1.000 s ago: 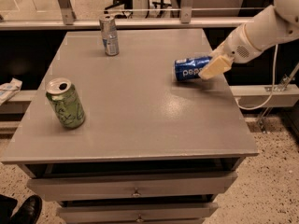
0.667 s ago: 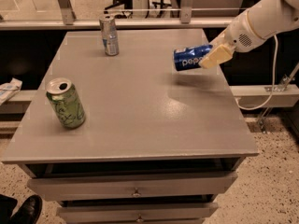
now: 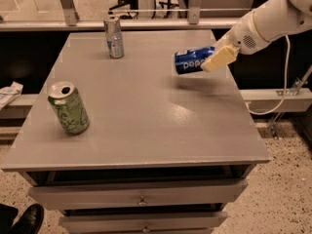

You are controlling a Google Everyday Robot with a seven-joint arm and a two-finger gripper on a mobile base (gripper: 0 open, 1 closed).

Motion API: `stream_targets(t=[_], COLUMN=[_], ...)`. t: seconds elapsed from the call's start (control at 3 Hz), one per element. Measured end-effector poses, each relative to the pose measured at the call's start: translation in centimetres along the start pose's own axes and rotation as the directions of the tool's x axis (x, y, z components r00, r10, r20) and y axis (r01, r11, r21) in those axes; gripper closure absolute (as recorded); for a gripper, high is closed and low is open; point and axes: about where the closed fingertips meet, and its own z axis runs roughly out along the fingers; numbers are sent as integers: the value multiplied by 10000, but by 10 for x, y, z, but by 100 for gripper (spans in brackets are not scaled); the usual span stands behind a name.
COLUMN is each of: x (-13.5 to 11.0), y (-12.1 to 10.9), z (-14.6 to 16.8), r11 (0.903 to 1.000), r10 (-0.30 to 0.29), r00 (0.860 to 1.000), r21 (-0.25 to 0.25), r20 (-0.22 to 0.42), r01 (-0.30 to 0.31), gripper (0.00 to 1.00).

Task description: Move pepsi can near redbull can

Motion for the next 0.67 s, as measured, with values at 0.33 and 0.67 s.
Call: stream_targets(t=[0.33, 0.67], x=[-25, -63], y=[-10, -21], z=[24, 60], r11=[9996, 9990], r10=[284, 416], r00=[9973, 9909], r21=[40, -214], r20=[676, 1283], r01=[-287, -392], gripper=[100, 100])
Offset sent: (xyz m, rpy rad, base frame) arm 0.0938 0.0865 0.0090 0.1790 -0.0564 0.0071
